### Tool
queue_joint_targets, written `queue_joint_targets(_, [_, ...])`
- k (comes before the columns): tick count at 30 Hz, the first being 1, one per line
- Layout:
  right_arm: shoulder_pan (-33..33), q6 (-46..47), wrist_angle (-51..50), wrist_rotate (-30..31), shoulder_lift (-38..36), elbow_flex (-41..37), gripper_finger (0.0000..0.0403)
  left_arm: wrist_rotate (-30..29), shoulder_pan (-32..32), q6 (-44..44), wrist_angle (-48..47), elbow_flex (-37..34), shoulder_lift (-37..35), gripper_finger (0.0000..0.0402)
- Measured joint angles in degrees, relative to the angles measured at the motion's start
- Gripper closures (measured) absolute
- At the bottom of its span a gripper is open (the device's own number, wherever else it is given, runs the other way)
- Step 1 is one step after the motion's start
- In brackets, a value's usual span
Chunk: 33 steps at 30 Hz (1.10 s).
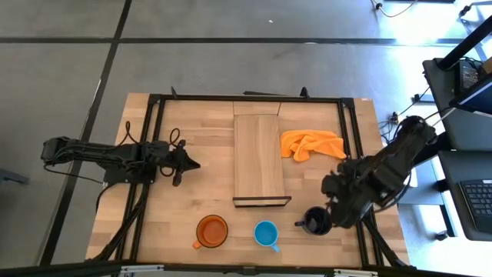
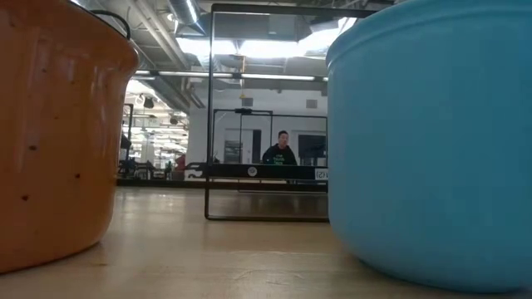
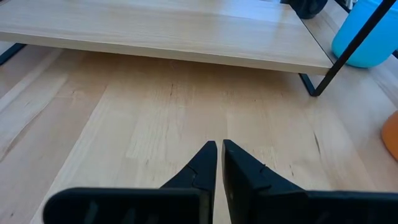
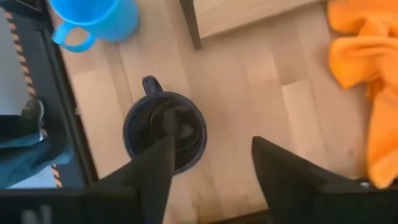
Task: Stack small to large cups/mugs on shelf
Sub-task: Put the dark blue mug on the shelf
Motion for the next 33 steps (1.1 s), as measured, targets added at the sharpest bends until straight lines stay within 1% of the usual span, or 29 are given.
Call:
queue_joint_targets(2, [1.48, 2.18, 3.4, 0.3, -0.19, -3.78, 0.0165, -0.02, 0.0, 0.0, -0.02, 0.0, 0.0, 0.0382])
queue_joint_targets(5, [3.15, 4.81, 8.5, 0.85, -0.04, -8.81, 0.0156, -0.01, 0.0, 0.0, -0.02, 0.0, 0.0, 0.0382])
queue_joint_targets(8, [3.74, 6.54, 12.93, 2.49, -0.21, -13.29, 0.0156, -0.02, 0.02, 0.0, -0.02, 0.0, 0.0, 0.0382])
queue_joint_targets(13, [3.72, 8.55, 20.83, 2.85, -0.17, -21.55, 0.0155, -0.02, 0.0, 0.0, -0.05, 0.0, 0.0, 0.0382])
queue_joint_targets(18, [3.7, 12.04, 23.34, 4.28, -0.15, -28.29, 0.0155, -0.01, 0.0, 0.0, -0.05, 0.0, 0.0, 0.0382])
queue_joint_targets(26, [3.68, 12.47, 24.14, 4.29, -0.15, -32.65, 0.0155, -0.02, 0.02, 0.0, -0.07, 0.0, 0.0, 0.0382])
queue_joint_targets(33, [3.53, 12.25, 25.47, 4.29, -0.15, -32.81, 0.0159, 0.0, 0.0, 0.0, -0.07, 0.0, 0.0, 0.0382])
